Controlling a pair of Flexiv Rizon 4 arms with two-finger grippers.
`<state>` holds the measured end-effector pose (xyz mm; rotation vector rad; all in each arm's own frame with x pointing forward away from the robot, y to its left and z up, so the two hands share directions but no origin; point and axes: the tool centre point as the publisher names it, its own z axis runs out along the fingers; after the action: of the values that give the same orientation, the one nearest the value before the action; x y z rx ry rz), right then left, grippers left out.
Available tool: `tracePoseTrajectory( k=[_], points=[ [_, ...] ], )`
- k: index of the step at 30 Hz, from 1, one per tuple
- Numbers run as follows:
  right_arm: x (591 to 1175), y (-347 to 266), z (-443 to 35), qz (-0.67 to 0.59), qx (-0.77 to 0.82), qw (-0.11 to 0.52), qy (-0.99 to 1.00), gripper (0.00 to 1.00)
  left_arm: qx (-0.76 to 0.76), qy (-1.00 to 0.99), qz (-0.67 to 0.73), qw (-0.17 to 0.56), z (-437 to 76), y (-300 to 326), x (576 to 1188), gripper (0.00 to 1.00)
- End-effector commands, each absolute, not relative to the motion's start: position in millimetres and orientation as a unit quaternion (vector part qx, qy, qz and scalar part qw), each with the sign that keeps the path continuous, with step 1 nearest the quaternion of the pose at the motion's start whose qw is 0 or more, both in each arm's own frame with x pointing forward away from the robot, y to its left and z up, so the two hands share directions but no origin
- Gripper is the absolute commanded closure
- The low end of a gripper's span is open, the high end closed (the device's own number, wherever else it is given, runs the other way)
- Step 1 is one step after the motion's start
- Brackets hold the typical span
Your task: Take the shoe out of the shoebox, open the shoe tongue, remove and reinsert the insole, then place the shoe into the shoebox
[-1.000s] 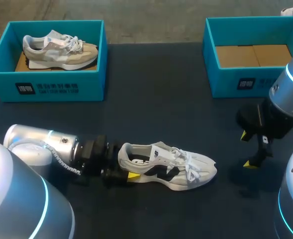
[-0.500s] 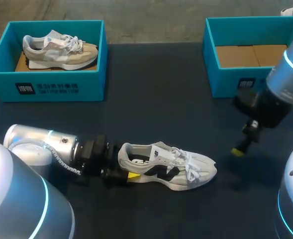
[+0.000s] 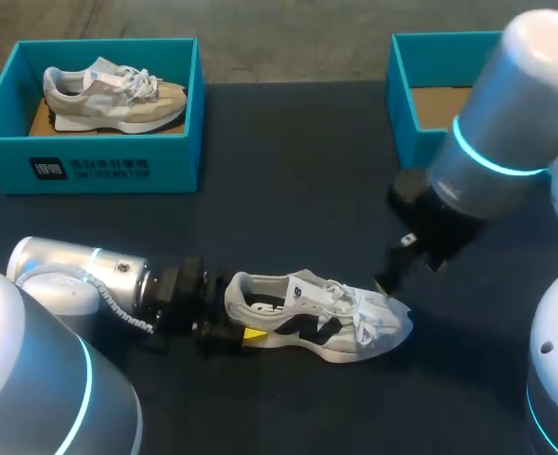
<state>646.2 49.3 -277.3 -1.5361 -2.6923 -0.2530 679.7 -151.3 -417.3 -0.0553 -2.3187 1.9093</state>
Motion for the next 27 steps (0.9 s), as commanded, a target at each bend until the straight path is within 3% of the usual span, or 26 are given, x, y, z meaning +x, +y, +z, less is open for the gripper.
tracePoseTrajectory(
  k=[1,14,27],
  points=[
    [646,55,-276,-0.008,-0.643,-0.062,-0.763,0.00,-0.018,-0.771,0.633,0.069,-416,-151,679,1.00],
    [642,111,-263,0.038,-0.689,-0.111,-0.715,0.00,-0.018,-0.771,0.633,0.069,-416,-151,679,1.00],
    [642,147,-272,0.083,-0.730,-0.112,-0.669,0.00,-0.018,-0.771,0.633,0.069,-416,-151,679,1.00]
  ],
)
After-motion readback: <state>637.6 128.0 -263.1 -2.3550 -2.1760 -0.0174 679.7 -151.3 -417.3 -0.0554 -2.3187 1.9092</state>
